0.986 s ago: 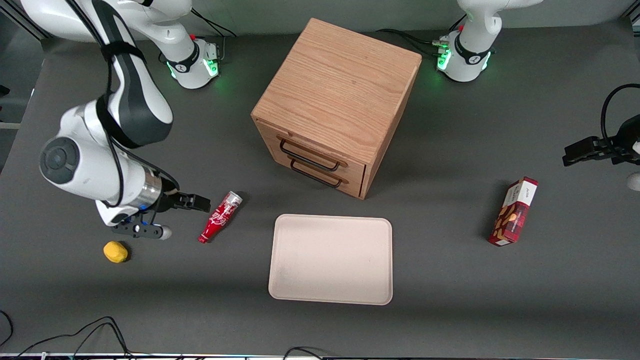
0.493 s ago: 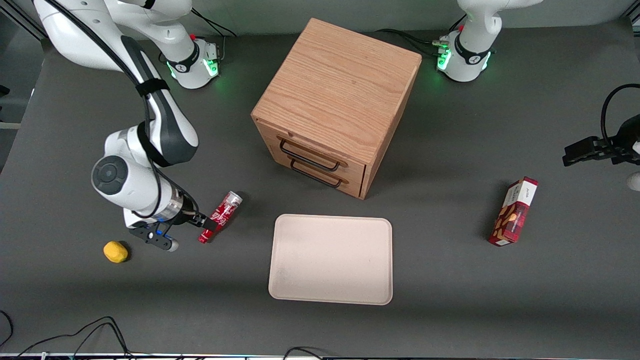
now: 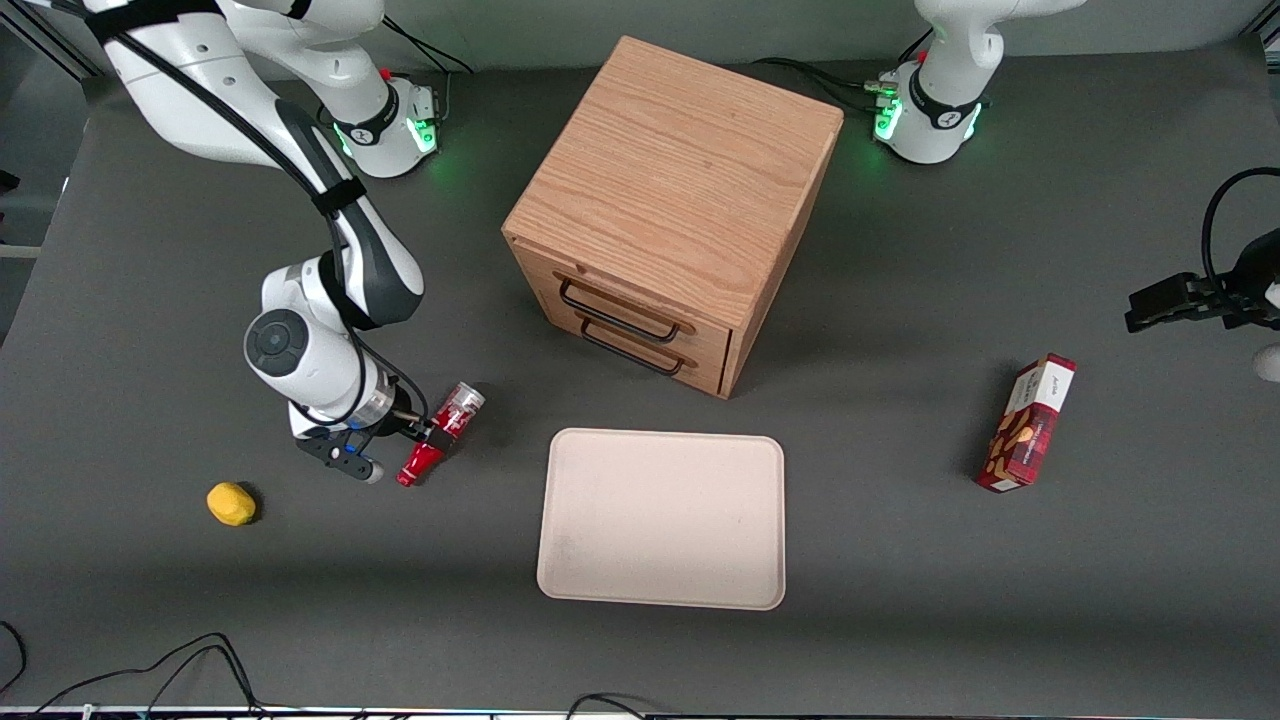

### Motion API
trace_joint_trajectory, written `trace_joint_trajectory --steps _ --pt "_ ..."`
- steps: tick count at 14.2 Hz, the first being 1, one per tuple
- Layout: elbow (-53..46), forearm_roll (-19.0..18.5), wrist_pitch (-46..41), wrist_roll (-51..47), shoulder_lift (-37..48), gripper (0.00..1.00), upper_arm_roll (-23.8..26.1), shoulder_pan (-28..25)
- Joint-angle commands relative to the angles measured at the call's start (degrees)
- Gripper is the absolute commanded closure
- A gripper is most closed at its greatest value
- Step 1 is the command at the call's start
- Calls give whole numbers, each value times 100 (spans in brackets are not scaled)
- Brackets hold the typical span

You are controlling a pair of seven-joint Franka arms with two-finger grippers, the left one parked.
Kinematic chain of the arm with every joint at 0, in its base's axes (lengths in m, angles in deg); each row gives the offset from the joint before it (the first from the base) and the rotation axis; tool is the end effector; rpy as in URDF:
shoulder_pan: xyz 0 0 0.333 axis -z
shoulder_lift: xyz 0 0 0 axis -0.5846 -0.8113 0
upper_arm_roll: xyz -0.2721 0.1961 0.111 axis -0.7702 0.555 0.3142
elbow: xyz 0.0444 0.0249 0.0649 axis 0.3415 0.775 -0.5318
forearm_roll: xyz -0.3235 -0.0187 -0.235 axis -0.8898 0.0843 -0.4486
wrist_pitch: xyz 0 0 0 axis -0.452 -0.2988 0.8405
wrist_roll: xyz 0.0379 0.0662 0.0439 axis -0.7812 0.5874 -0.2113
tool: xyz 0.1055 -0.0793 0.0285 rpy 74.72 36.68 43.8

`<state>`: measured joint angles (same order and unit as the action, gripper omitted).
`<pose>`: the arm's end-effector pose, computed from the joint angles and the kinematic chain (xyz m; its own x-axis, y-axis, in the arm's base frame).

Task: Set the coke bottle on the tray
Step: 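Lower the open right gripper over the bottle's body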

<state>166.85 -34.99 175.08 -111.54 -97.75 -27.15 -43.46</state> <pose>0.6233 0.1588 0.2436 0.8802 -0.4743 0.0156 -0.4724 -0.8790 -0.0652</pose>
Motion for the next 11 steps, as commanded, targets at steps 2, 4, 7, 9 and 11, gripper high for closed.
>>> trace_joint_trajectory --steps 2,4,7,9,11 --pt "47 -213 374 -596 -293 0 -6 -66" --pt "38 -257 523 -666 -443 0 -6 -84" --pt "29 -476 638 -903 -548 0 -6 -93" --pt "29 -485 673 -930 -601 0 -6 -93" --pt "38 -485 761 -938 -628 0 -14 -154"
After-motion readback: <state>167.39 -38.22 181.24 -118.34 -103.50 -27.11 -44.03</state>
